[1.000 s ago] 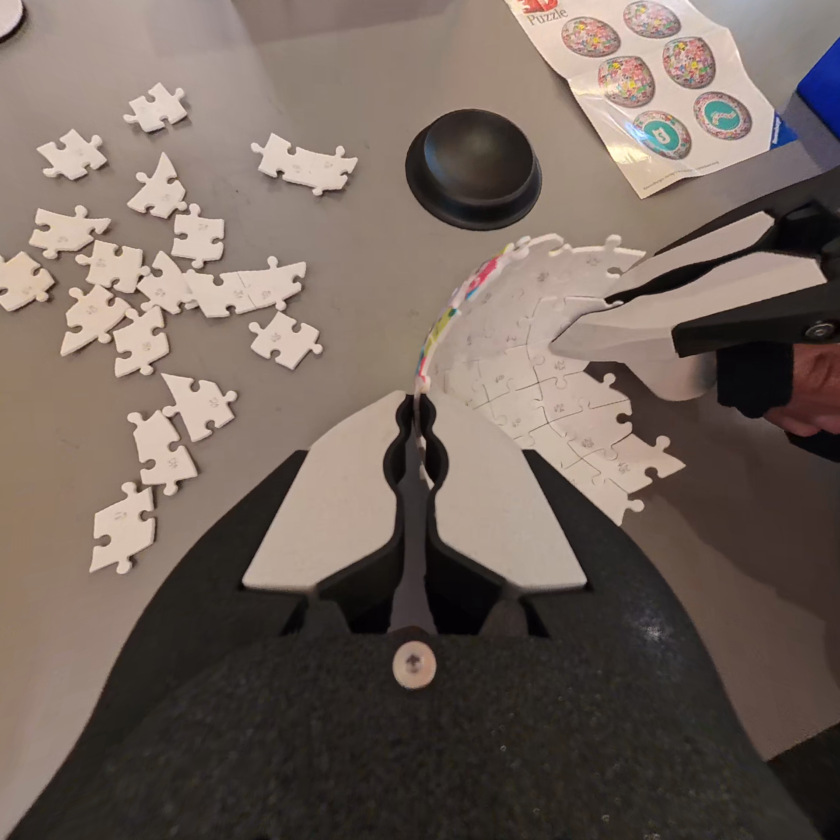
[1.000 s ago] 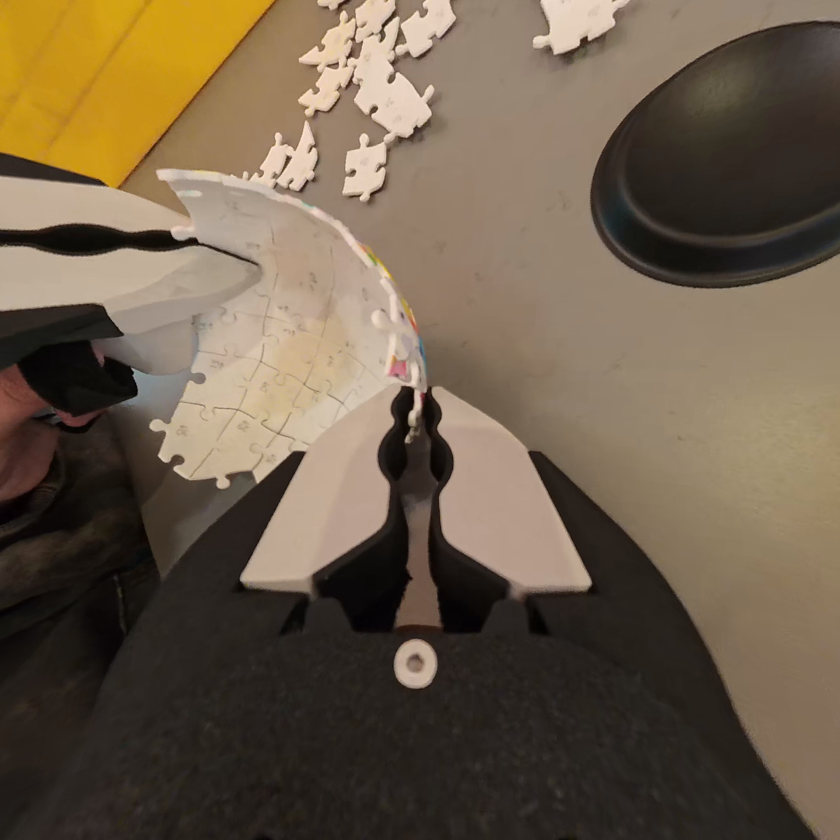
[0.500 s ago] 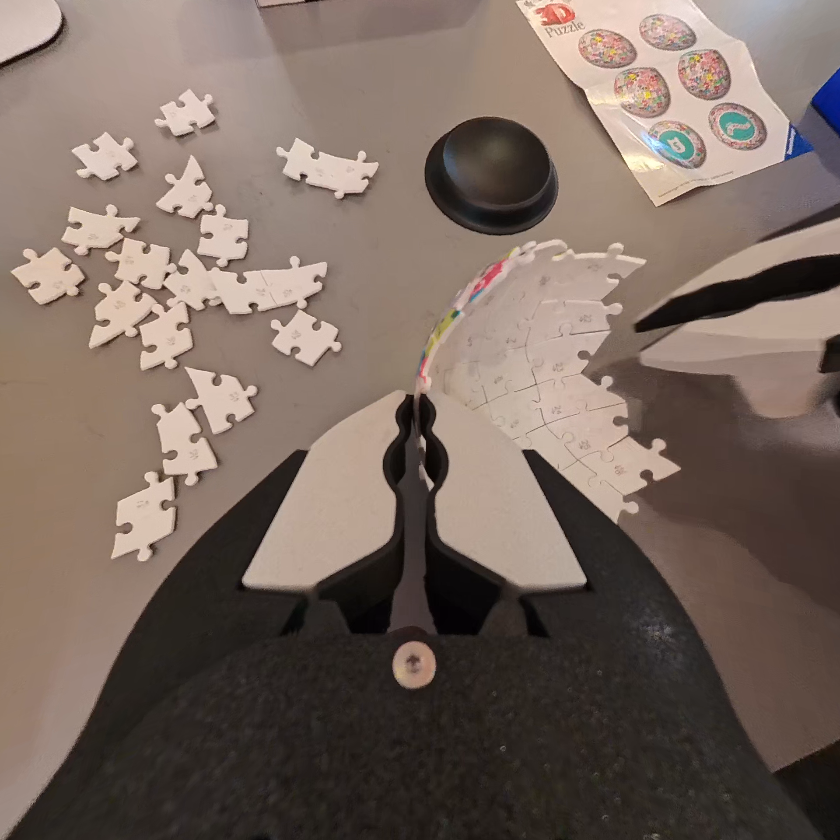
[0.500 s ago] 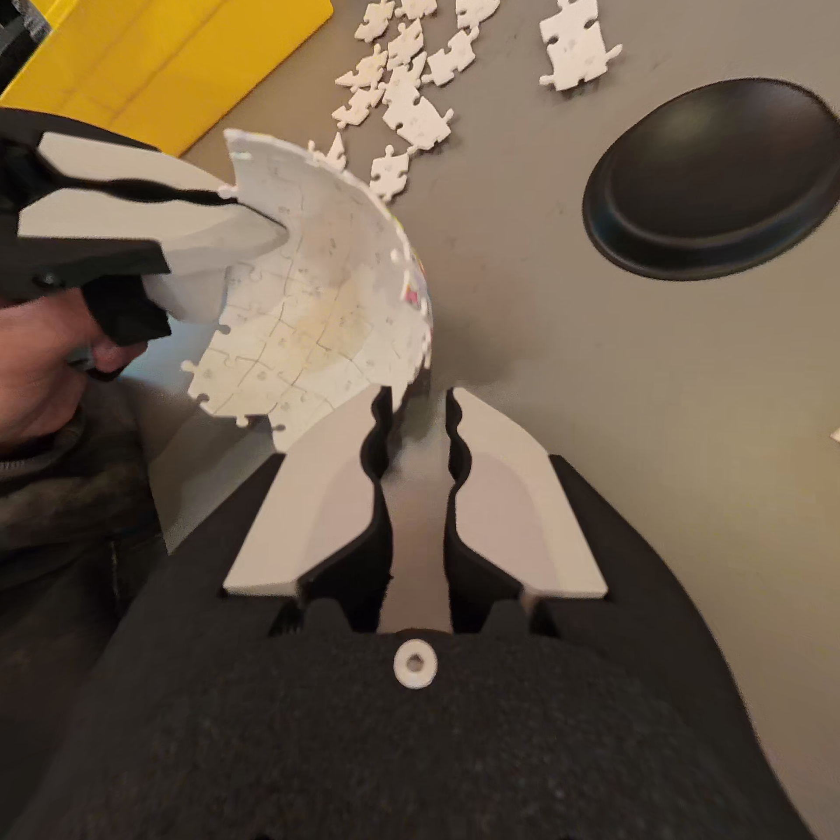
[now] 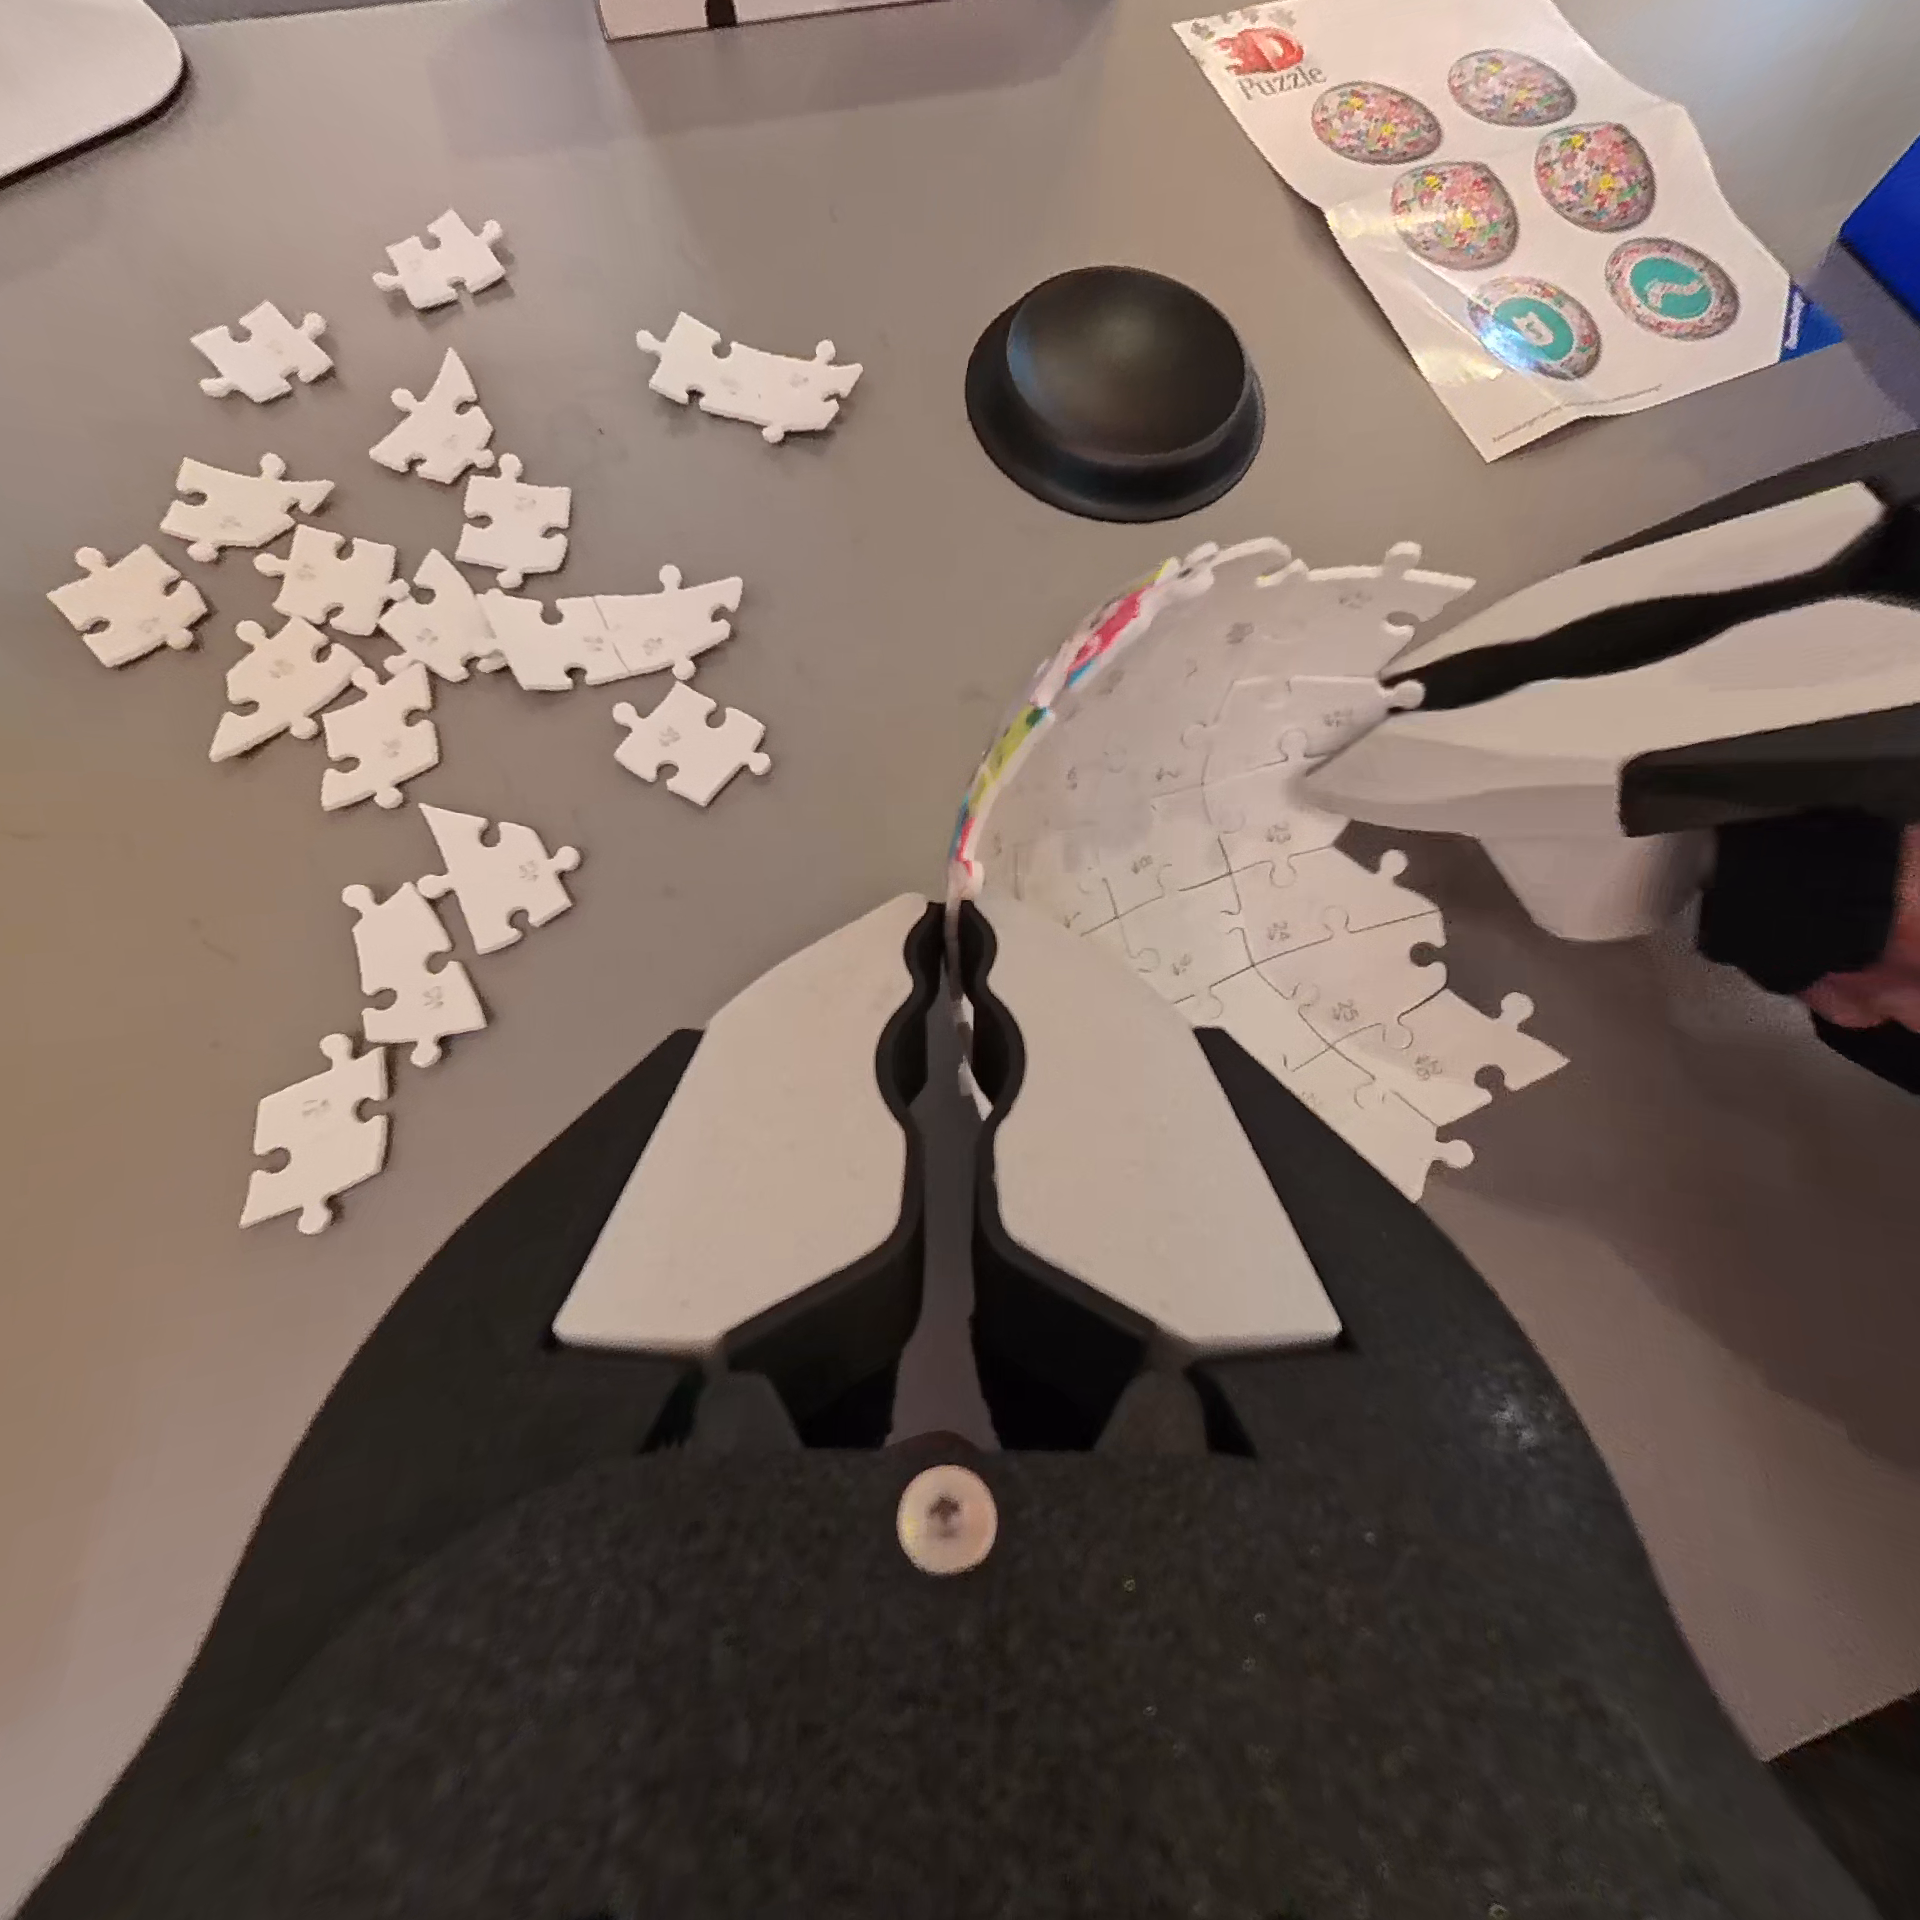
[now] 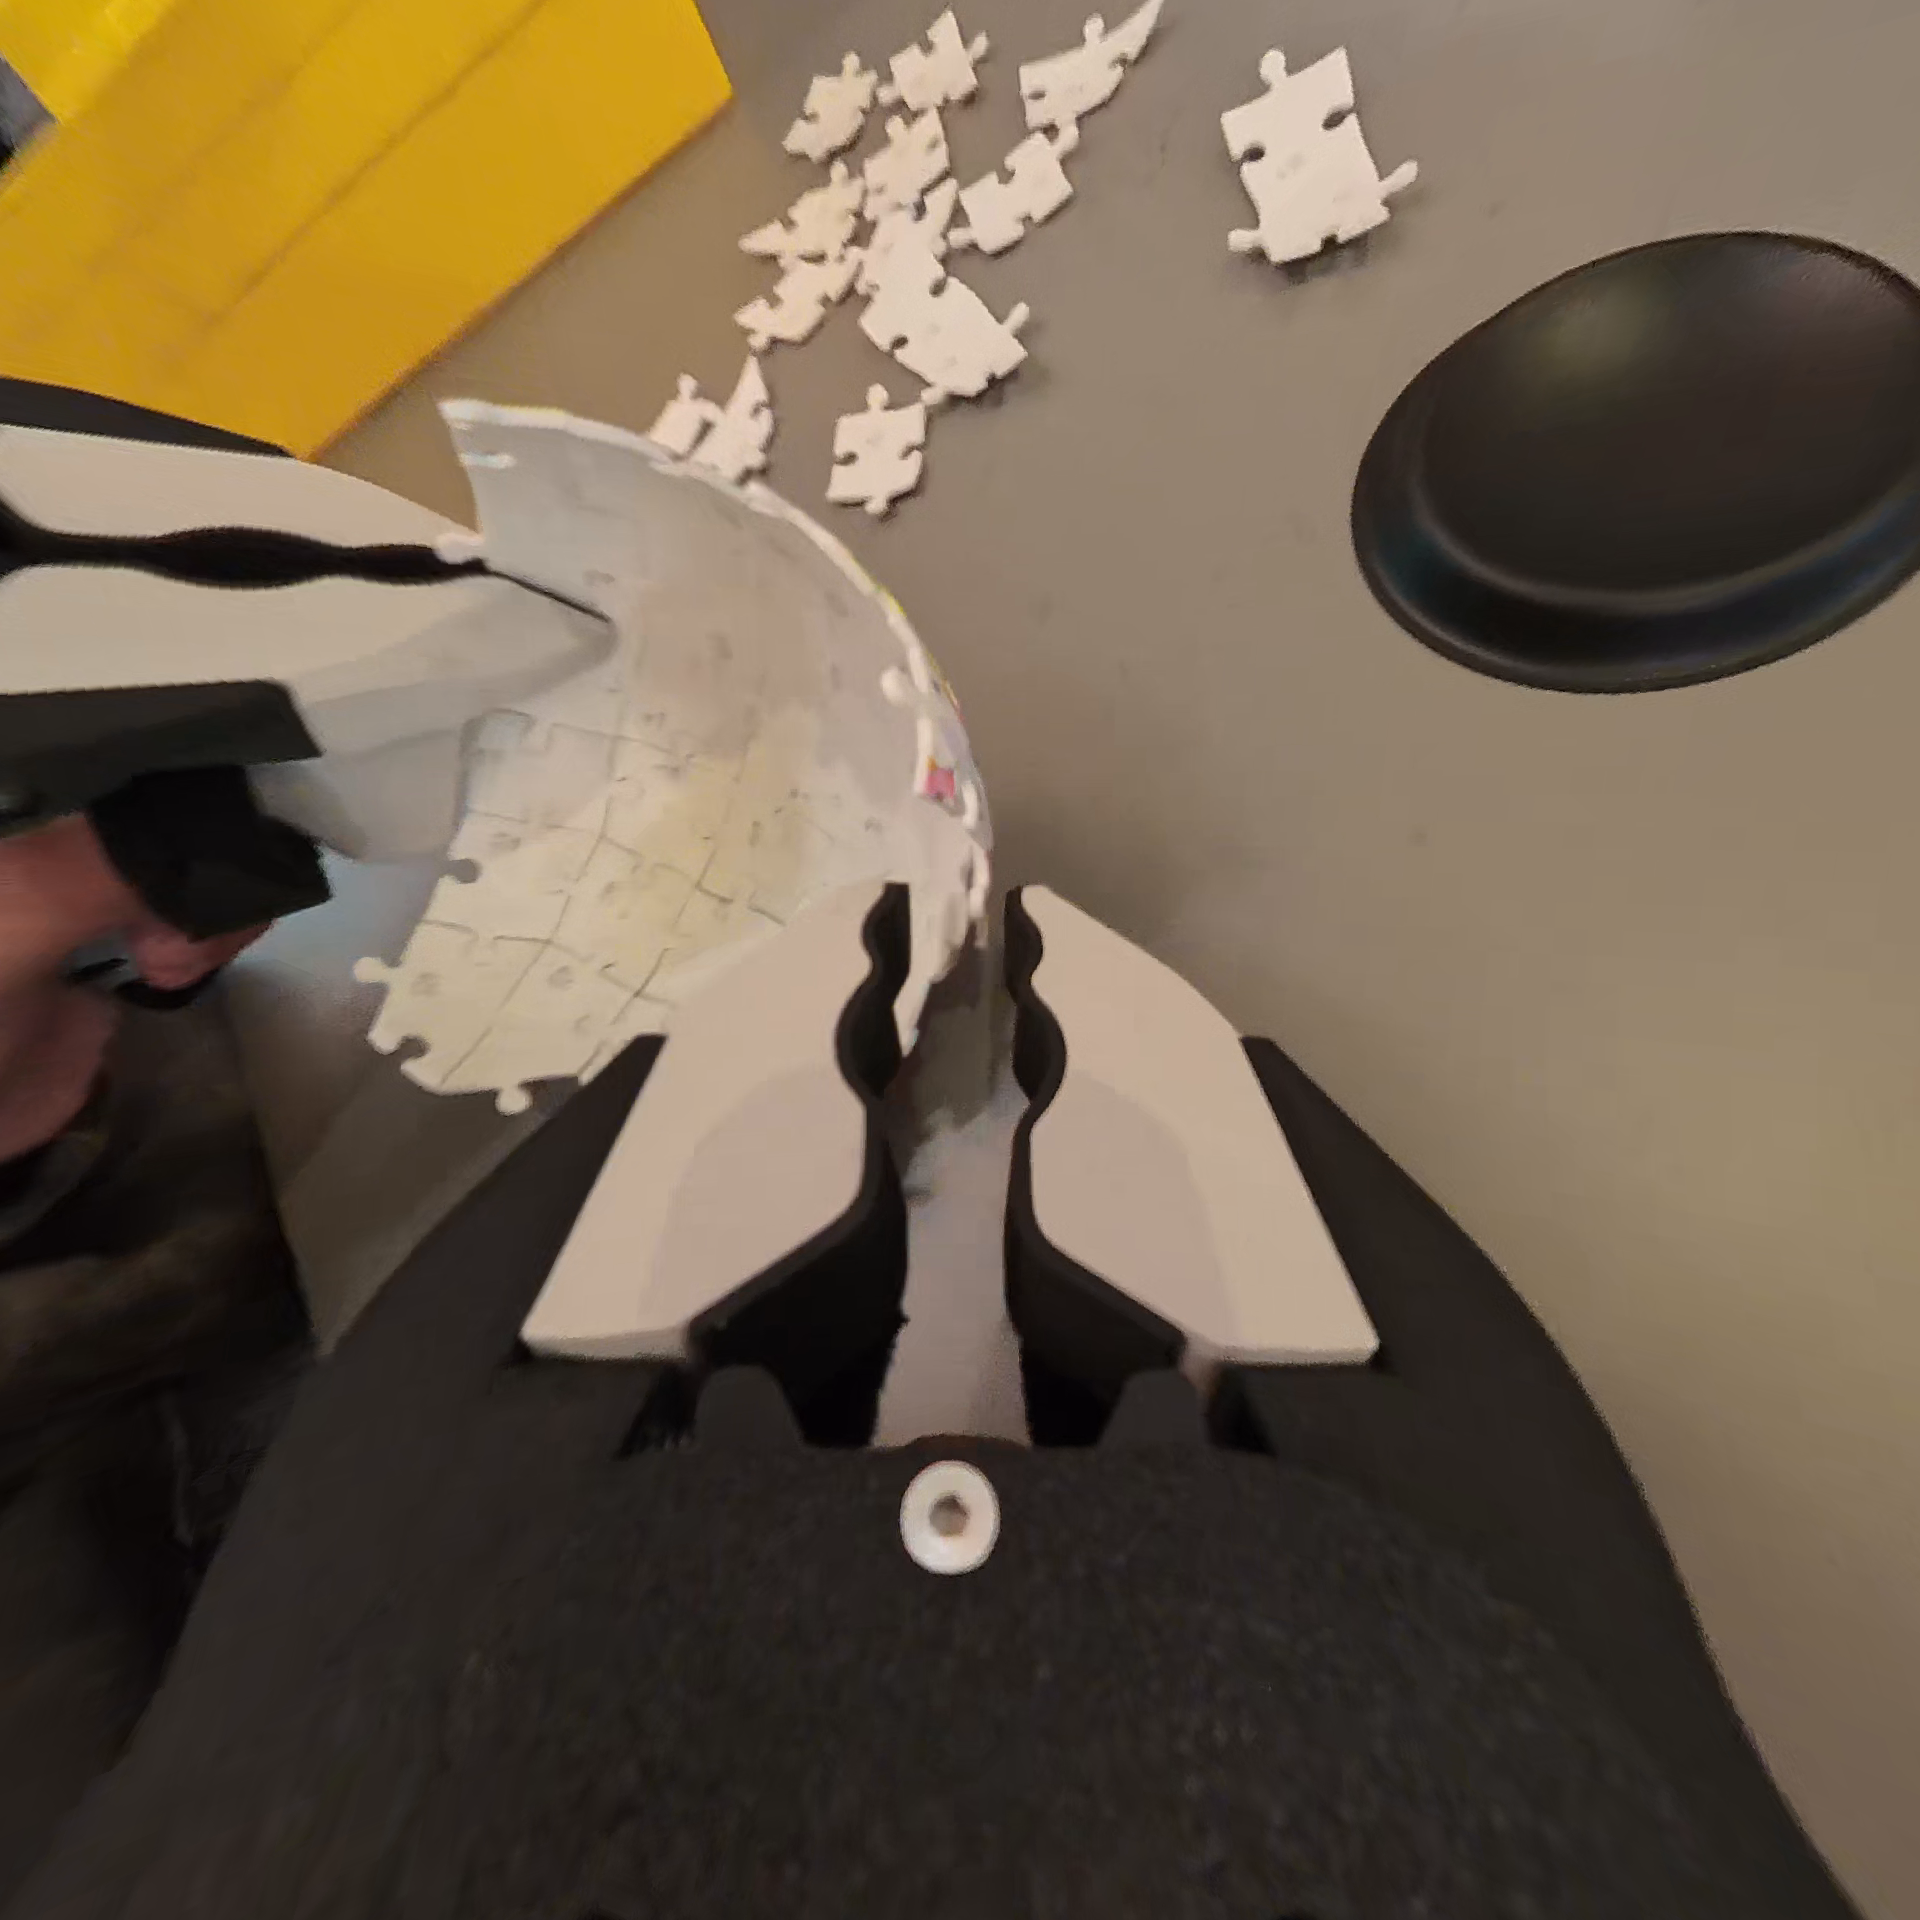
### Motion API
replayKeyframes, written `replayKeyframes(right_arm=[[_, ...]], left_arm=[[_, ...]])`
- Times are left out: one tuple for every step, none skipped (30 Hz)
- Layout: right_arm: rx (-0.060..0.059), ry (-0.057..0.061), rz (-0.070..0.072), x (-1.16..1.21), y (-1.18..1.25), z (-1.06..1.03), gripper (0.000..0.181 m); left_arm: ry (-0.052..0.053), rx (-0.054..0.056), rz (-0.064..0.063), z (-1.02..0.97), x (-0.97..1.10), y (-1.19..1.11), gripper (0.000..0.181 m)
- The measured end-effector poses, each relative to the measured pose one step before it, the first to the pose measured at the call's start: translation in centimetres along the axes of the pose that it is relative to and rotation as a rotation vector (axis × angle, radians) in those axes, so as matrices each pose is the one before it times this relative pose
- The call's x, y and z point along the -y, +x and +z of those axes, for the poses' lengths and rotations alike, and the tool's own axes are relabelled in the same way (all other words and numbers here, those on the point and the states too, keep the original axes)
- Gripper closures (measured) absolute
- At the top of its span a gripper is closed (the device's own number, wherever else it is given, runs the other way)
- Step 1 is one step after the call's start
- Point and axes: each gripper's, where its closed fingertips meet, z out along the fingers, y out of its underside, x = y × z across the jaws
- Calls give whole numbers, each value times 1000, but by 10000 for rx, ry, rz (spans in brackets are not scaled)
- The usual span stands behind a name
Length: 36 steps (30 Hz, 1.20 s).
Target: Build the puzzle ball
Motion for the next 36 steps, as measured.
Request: replayKeyframes(right_arm=[[-244, -12, -107, 49, 211, 199, 169], [-112, 63, -77, 76, 45, 106, 175], [-47, -10, 20, -23, 10, 81, 175], [14, -21, 76, -21, -17, 42, 175], [22, 19, 81, 33, -27, 6, 175], [17, -23, 57, -8, -40, 11, 176], [-22, -49, 28, -3, -11, -22, 176], [-57, -18, 23, 39, -19, -29, 177], [-65, -43, 14, -4, -20, -17, 177], [-63, -50, 28, -6, -28, -18, 177], [-23, -12, 68, 22, -52, -13, 177], [18, -19, 75, -2, -63, 2, 177], [47, -40, 103, -45, -33, 29, 177], [88, -15, 91, -7, -32, 40, 177], [63, 36, 31, 63, 23, 29, 177], [-4, 53, -41, 90, 56, 47, 177], [-33, -36, -75, -9, 58, 52, 177], [7, -16, -59, 60, 1, -2, 177], [-12, 58, -75, 126, -5, -4, 177], [-35, 24, -103, 60, -15, -2, 177], [-49, -58, -93, -46, 9, 8, 177], [-3, 19, -81, 46, -46, -76, 176], [23, 153, -94, 178, -65, -140, 170], [11, 108, -53, 113, 9, -199, 164], [69, 25, -60, 5, -29, -246, 161], [76, 89, -72, 81, -1, -259, 159], [143, 166, -117, 173, -58, -270, 159], [108, 186, -142, 243, 47, -220, 158], [105, 142, -149, 224, 91, -144, 158], [193, 57, -133, 199, -3, -23, 158], [146, -24, -108, 168, 68, 43, 158], [24, 38, -154, 269, 221, 48, 158], [98, 74, -170, 296, 117, 99, 158], [188, -52, -61, 160, -35, 179, 159], [145, -155, 4, 66, -22, 176, 159], [-26, -129, 1, 105, 117, 97, 166]], left_arm=[[18, -16, -10, -4, -7, 51, 179], [-6, 12, 5, -9, -26, -7, 179], [-1, 21, 24, -17, -16, -40, 179], [5, -1, 1, -11, -5, -23, 179], [-4, -9, -8, -5, -4, -19, 179], [-2, -2, 8, -1, -3, -3, 179], [13, 0, 13, 1, 7, 24, 179], [3, 24, 15, 8, 6, 15, 179], [6, 34, 30, -9, 5, 4, 179], [9, 30, 26, -11, 6, 6, 179], [9, 30, 22, -29, 17, 0, 179], [17, 7, 16, -23, 28, 34, 179], [13, 23, 20, -10, 24, 12, 179], [-1, 37, 39, -10, 15, -3, 179], [5, 26, 27, 4, 5, -3, 179], [3, 18, -6, 15, -11, -20, 179], [-4, 3, -15, 19, -12, -27, 179], [-3, -4, 0, 16, -13, -37, 179], [6, -7, -11, 20, -3, -62, 179], [11, -18, -32, 16, 12, -68, 179], [-5, -31, -37, 14, 0, -46, 179], [-11, -24, -43, 20, -37, -67, 179], [-17, 1, -27, 28, -36, -73, 179], [-16, 7, -13, 21, -29, -76, 179], [-1, 1, -16, 1, -11, -48, 179], [20, 7, -8, -27, 32, -57, 179], [4, 13, 20, -21, 11, -33, 179], [-8, 5, 23, -8, 1, -15, 179], [8, -11, 6, -1, 18, 11, 179], [4, -11, 13, 13, 0, 27, 179], [-12, -23, 30, 17, -21, 46, 179], [-11, -35, 30, 23, -15, 56, 179], [-11, -16, 4, 8, -15, 33, 179], [-4, -17, -4, 3, 1, 20, 179], [-15, -29, 15, 8, -5, 59, 179], [-29, -5, 34, 23, -15, 47, 179]])
